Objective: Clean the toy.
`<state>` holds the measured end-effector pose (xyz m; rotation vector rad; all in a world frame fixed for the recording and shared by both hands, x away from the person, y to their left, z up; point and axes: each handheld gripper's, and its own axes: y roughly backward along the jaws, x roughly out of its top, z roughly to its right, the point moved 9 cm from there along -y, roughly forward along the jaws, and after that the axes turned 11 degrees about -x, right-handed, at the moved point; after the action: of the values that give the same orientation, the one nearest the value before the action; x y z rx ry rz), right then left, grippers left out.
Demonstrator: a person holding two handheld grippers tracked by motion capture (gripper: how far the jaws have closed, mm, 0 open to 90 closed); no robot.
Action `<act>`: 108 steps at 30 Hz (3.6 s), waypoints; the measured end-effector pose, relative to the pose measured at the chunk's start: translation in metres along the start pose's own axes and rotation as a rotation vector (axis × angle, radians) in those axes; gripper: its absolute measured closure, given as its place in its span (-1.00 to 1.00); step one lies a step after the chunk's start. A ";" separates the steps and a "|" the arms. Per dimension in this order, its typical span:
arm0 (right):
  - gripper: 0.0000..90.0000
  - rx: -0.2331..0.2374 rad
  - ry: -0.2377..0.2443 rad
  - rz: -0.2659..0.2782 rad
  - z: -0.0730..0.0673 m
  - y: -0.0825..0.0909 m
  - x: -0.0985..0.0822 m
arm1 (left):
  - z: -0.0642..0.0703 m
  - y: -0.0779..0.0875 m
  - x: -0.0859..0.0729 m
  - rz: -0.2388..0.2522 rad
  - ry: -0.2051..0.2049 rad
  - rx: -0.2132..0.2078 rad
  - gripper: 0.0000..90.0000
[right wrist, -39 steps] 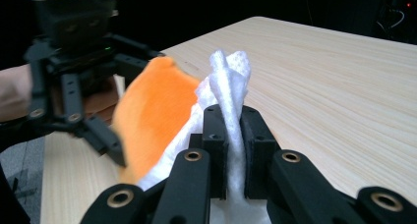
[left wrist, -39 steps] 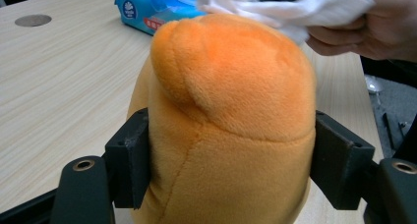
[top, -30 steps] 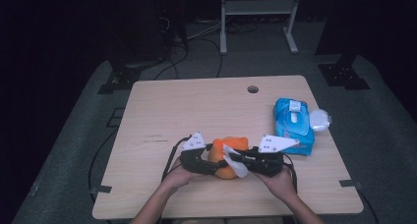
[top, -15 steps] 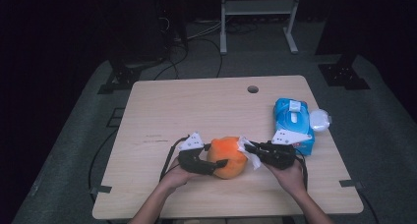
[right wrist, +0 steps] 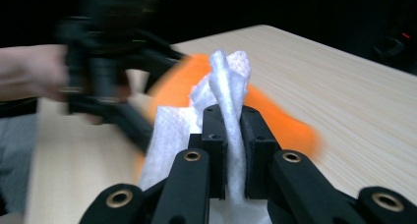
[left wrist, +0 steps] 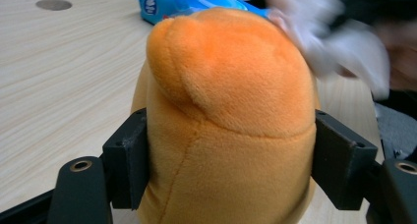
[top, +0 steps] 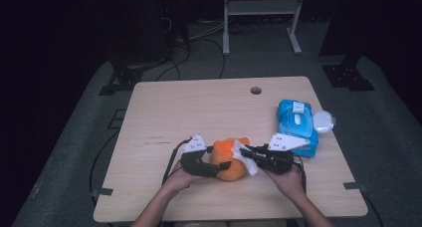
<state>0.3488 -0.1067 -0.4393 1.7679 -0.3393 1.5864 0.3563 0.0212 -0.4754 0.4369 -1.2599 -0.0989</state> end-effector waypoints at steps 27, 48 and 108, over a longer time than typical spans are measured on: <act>0.82 -0.001 -0.049 -0.028 0.014 0.009 -0.006 | 0.024 -0.012 0.000 -0.068 -0.125 -0.032 -0.77; 0.81 0.061 -0.109 -0.020 0.012 0.002 0.004 | 0.036 -0.019 0.001 -0.081 -0.304 0.021 -0.43; 0.82 0.065 -0.201 -0.037 0.027 0.011 -0.004 | 0.007 0.005 -0.009 -0.039 -0.094 -0.057 -0.34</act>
<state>0.3617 -0.1333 -0.4390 1.9783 -0.3518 1.4113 0.3460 0.0265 -0.4799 0.4114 -1.3378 -0.1905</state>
